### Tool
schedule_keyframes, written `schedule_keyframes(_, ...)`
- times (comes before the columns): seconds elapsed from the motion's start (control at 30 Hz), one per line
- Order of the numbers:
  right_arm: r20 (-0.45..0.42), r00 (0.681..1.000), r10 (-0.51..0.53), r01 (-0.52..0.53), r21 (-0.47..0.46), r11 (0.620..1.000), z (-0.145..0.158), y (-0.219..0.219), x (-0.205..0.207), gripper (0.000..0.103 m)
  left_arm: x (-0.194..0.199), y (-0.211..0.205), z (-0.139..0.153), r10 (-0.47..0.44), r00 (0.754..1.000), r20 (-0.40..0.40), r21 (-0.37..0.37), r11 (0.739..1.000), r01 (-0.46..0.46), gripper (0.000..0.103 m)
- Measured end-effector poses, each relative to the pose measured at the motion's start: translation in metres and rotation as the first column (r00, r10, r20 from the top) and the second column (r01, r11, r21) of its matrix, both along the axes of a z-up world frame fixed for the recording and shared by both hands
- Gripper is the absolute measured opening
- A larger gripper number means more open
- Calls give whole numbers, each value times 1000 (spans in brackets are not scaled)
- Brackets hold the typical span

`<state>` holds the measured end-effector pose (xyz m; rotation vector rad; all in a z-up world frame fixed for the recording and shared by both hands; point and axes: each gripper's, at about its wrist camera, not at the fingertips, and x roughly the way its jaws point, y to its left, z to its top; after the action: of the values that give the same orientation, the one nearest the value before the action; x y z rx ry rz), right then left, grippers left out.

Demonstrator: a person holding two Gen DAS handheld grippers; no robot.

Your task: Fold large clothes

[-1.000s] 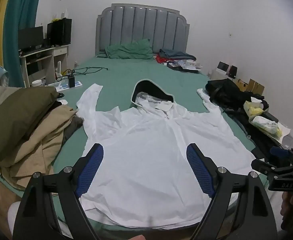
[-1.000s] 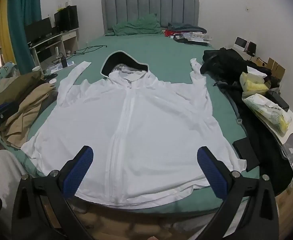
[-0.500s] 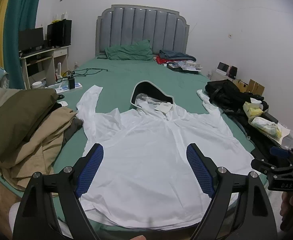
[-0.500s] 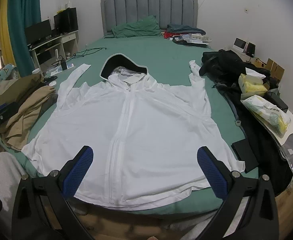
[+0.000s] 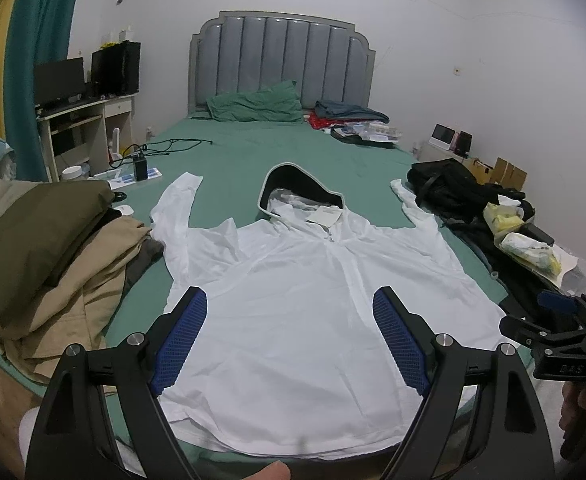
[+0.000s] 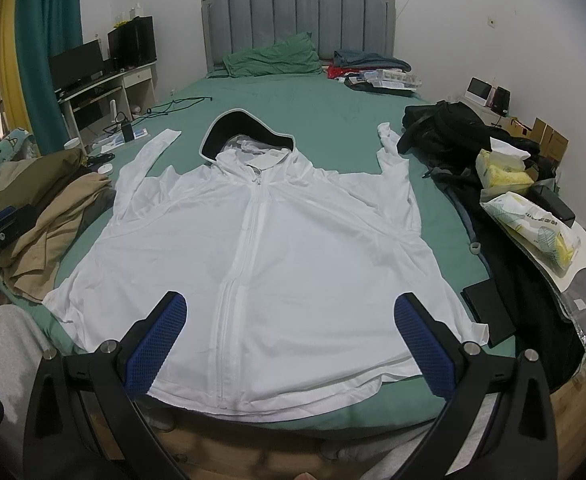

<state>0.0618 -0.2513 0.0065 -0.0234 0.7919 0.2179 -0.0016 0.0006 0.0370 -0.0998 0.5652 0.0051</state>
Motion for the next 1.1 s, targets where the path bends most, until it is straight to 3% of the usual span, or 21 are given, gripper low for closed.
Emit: schedule_keyframes(1.1, 3, 1000, 0, 0, 0, 1000, 0, 1, -1, 102, -3, 2, -1, 10, 1000, 26, -8, 1000, -10, 88)
